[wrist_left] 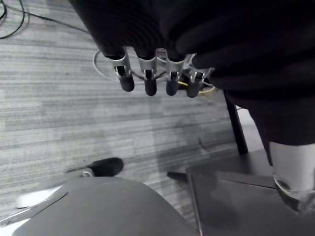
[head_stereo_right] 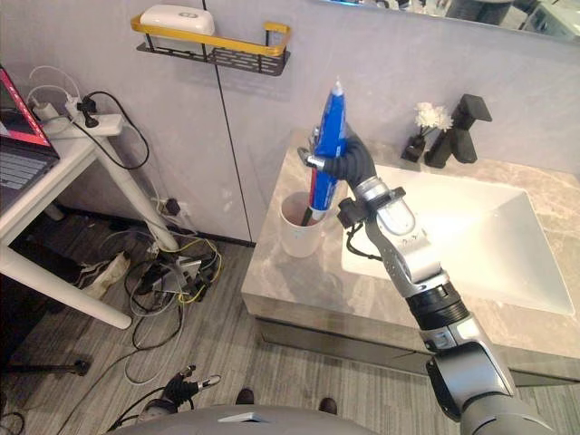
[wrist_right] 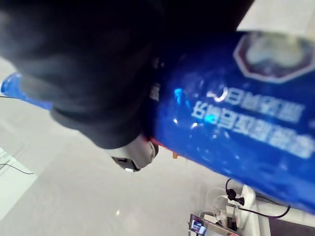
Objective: Organize washtable
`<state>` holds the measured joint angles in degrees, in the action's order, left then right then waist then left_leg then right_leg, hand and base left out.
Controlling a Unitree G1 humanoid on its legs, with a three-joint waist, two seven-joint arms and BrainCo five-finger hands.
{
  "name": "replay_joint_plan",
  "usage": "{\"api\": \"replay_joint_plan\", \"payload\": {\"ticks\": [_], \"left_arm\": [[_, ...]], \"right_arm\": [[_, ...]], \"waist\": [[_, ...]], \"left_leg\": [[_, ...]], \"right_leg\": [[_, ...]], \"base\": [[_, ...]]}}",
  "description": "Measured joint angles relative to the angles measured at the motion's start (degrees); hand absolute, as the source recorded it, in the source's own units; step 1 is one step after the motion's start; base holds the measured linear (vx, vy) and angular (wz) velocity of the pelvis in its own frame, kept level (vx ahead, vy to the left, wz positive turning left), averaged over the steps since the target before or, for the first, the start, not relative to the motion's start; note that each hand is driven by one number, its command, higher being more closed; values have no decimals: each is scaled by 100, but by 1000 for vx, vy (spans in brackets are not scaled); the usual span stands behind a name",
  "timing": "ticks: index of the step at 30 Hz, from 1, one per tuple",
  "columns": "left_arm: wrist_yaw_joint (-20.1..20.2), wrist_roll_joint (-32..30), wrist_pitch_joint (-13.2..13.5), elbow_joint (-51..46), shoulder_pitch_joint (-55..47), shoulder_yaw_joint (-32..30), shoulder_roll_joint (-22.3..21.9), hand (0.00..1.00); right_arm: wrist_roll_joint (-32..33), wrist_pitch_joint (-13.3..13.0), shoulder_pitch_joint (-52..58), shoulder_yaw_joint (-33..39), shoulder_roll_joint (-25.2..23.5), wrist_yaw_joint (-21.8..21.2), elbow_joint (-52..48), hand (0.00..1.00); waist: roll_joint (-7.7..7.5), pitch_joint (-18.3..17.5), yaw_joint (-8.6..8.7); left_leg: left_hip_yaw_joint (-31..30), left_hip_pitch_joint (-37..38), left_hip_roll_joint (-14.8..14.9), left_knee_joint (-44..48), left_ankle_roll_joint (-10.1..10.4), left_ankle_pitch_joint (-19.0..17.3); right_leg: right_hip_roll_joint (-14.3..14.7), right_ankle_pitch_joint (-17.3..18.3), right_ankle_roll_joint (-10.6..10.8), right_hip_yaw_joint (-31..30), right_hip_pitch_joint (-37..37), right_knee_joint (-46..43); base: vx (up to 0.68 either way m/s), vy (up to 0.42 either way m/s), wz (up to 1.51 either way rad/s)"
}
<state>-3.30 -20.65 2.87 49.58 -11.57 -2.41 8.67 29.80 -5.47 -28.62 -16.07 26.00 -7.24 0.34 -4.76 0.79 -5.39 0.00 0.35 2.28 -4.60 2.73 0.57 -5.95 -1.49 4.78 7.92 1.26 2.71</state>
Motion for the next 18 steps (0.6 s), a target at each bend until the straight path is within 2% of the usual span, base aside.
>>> {"api": "replay_joint_plan", "payload": {"ticks": [18], "left_arm": [[3,-4,-15,-2,-1,4,15,0]], "right_arm": [[-54,4,421,15,-52,-28,204,100]], "waist": [[-15,8,6]], "left_leg": [[-34,-21,-21,60,1,-3]], "right_leg": [[-22,99,0,60,41,-173]], "base": [[0,-2,1]]}}
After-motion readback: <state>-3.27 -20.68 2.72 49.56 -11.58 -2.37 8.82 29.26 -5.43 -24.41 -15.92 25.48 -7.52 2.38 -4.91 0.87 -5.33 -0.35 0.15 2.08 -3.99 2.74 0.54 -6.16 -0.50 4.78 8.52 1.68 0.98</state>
